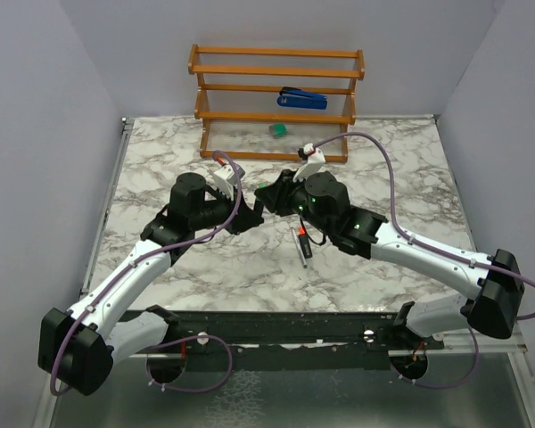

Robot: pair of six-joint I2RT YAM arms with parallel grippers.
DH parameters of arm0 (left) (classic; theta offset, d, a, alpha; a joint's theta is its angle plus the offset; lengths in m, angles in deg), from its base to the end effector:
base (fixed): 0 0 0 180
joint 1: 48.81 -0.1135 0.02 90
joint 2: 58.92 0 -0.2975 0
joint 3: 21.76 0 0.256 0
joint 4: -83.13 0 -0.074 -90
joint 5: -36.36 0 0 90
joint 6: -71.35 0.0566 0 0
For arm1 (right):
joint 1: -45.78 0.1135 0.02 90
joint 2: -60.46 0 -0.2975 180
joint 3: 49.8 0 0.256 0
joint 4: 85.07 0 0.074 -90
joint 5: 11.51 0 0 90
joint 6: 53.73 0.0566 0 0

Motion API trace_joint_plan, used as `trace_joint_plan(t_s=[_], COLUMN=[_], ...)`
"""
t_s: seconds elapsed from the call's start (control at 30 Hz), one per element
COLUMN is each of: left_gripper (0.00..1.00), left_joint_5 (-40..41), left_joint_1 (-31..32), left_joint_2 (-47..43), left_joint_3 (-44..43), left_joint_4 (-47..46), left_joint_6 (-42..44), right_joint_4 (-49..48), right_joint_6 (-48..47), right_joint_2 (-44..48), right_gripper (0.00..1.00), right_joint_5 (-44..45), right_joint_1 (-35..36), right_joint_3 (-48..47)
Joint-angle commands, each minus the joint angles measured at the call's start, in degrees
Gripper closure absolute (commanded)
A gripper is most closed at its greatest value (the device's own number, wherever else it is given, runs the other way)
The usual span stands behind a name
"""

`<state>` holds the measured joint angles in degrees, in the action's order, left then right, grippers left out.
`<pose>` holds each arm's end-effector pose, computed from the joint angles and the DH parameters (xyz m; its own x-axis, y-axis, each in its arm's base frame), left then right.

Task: Insert the pens into the pen caps

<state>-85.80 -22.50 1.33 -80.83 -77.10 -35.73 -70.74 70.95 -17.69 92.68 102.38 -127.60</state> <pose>0.2037 -0.1343 0.3229 -0.5475 -0.0067 -0.8368 0.6905 0.5613 -0.4562 0.1985 0.2759 0.3704 -0.5010 0.2423 -0.8308 -0.4789 0.7221 0.4993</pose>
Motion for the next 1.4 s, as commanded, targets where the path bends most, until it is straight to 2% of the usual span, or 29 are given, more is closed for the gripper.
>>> trace_joint_plan(t_s=[0.0, 0.27, 0.47, 0.7, 1.37], left_gripper=[1.0, 1.0, 1.0, 1.0, 1.0], left_joint_5=[18.6, 18.4, 17.9, 17.7, 17.6], left_joint_1=[-5.3, -5.6, -5.9, -6.2, -6.8], left_joint_2=[0.5, 0.4, 0.6, 0.4, 0.3], left_joint_3=[-7.2, -7.3, -7.8, -7.7, -7.5], left_joint_4=[-24.8, -24.8, -24.6, -24.5, -24.3], left_joint_6=[-3.4, -3.7, -3.5, -3.5, -3.7], right_joint_4=[13.1, 17.4, 30.3, 35.6, 27.0], right_joint_6=[3.6, 1.4, -5.3, -9.0, -5.1], right_joint_2=[1.0, 0.4, -1.7, -2.3, 0.2], right_gripper=[1.0, 1.0, 1.0, 1.0, 1.0], right_joint_5=[-34.4, -34.1, -26.1, -22.3, -27.6], right_joint_1=[9.9, 9.9, 9.9, 9.9, 9.9], right_joint_3=[7.7, 6.1, 0.2, -2.1, 2.8])
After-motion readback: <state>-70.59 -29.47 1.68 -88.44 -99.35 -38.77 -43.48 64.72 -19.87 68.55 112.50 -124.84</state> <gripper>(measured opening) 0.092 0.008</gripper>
